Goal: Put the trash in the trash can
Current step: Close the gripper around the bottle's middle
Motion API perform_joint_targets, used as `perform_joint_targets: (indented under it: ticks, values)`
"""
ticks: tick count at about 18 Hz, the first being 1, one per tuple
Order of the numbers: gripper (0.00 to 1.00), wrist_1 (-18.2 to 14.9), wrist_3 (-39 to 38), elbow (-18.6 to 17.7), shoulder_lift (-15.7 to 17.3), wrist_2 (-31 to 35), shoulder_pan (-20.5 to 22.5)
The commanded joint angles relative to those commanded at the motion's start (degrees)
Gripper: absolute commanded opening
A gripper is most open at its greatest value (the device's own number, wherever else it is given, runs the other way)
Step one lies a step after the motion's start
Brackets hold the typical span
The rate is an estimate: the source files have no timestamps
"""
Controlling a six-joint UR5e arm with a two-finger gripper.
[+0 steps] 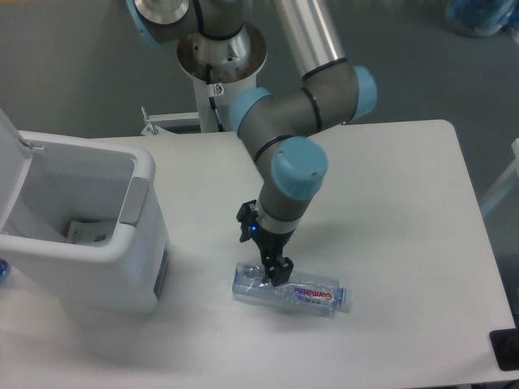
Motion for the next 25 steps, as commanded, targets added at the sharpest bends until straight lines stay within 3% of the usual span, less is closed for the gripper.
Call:
perform_joint_targets:
  ticks: [3,9,14,20,25]
  values:
    - [1.00,0.44,0.00,0.53,-0.88,0.09,-0.09]
    - [1.00,5.27,-0.88,0.79,-3.08,0.18,-1.23]
    - [1.00,5.63,-2.28,1.23,-4.22,1.14,-2.37]
    - [0.99,8.70,-5.09,1.76,-6.77,3.52,-4.04]
    - [0.81,8.62,-7.29,2.64,-7.03,3.69,-4.40]
